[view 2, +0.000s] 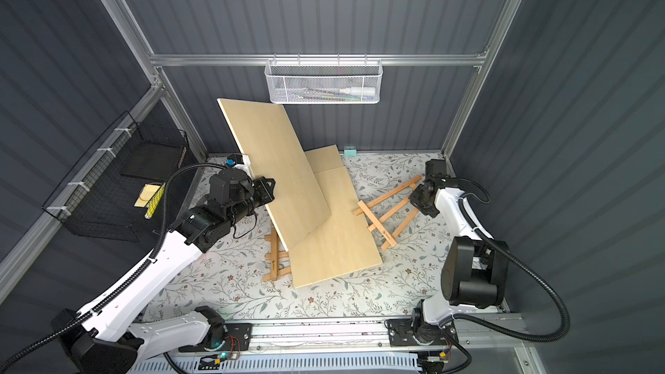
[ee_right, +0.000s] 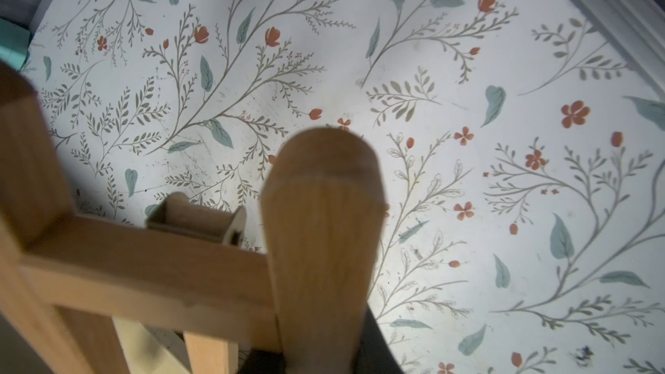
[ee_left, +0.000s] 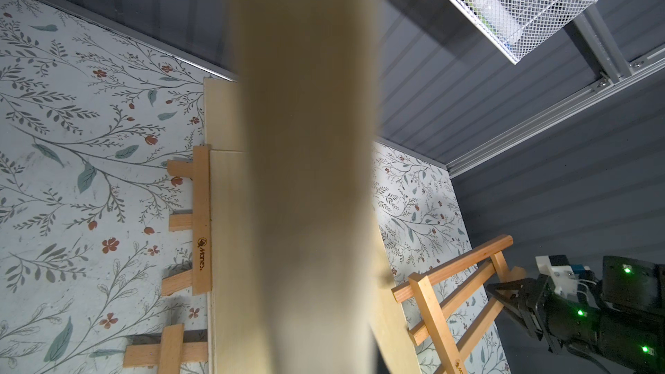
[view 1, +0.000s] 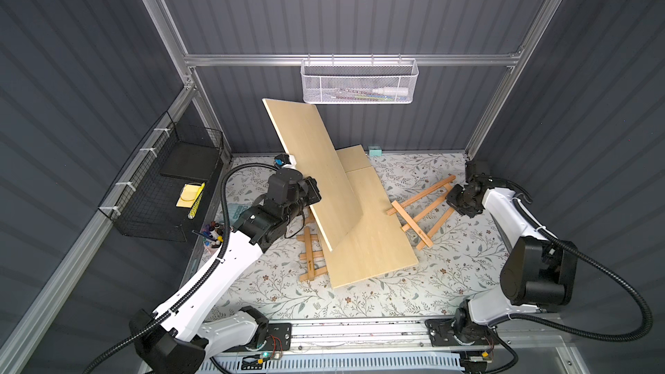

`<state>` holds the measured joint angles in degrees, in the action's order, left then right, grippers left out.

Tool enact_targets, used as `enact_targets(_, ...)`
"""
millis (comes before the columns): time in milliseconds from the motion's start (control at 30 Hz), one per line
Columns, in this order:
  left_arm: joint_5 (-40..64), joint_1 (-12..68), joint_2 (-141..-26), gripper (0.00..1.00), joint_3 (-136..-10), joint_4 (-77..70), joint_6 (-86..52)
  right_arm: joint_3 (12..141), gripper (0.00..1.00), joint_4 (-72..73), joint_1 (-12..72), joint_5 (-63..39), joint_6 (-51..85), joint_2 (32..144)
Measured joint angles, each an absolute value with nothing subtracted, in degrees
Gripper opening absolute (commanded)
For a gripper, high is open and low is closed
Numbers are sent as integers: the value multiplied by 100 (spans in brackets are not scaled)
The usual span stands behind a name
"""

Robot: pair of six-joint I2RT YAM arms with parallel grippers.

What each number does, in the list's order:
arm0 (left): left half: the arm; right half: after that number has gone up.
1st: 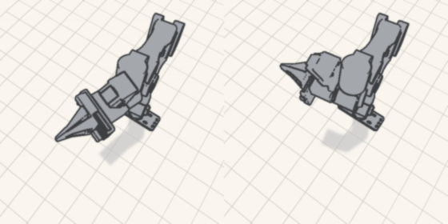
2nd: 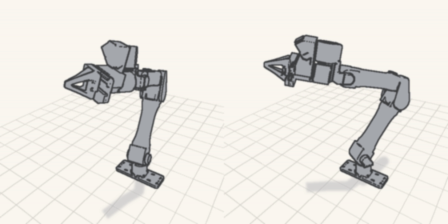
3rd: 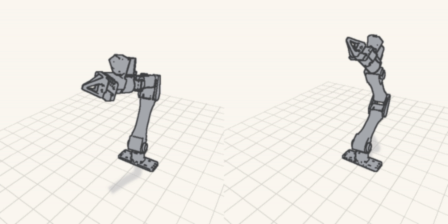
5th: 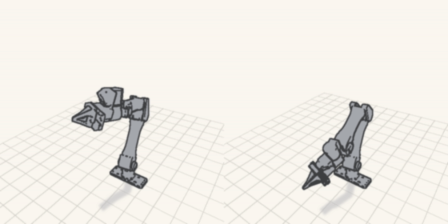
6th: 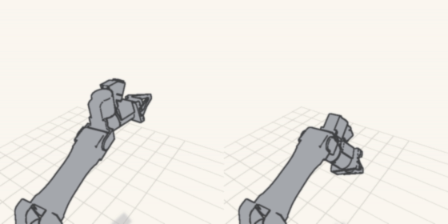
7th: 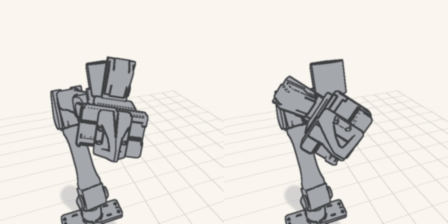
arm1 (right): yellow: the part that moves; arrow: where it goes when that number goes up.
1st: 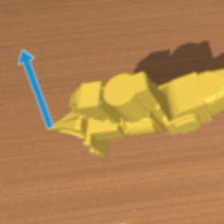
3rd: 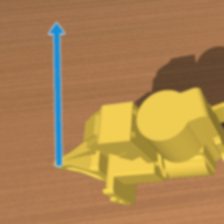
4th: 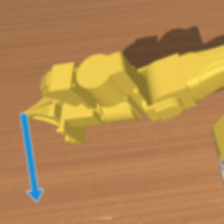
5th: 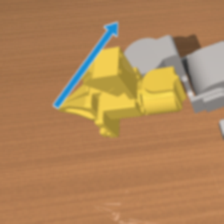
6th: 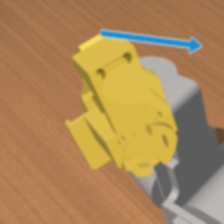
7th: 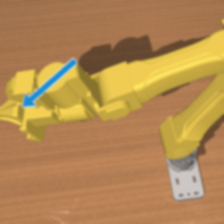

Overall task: Assemble the easel
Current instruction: Unfold the easel.

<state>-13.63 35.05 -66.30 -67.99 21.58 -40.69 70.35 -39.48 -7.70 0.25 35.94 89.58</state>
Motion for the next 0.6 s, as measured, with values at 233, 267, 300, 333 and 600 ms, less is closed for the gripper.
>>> enact_targets(233,-1341,3483,-6652,0,-6820,2171,-4058,6997,0,-3809,-969,-106,3577,8958)
enact_targets(267,-1341,3483,-6652,0,-6820,2171,-4058,6954,0,-3754,-952,-161,3583,8958)
enact_targets(300,-1343,3483,-6652,0,-6820,2171,-4058,6893,0,-3701,-941,-211,3597,8958)
enact_targets(333,-1343,3483,-6652,0,-6820,2171,-4058,6816,0,-3647,-928,-266,3603,8956)
enact_targets(600,-1330,3479,-6685,0,-6858,2193,-4045,6407,0,-3264,-902,-375,3723,8938)
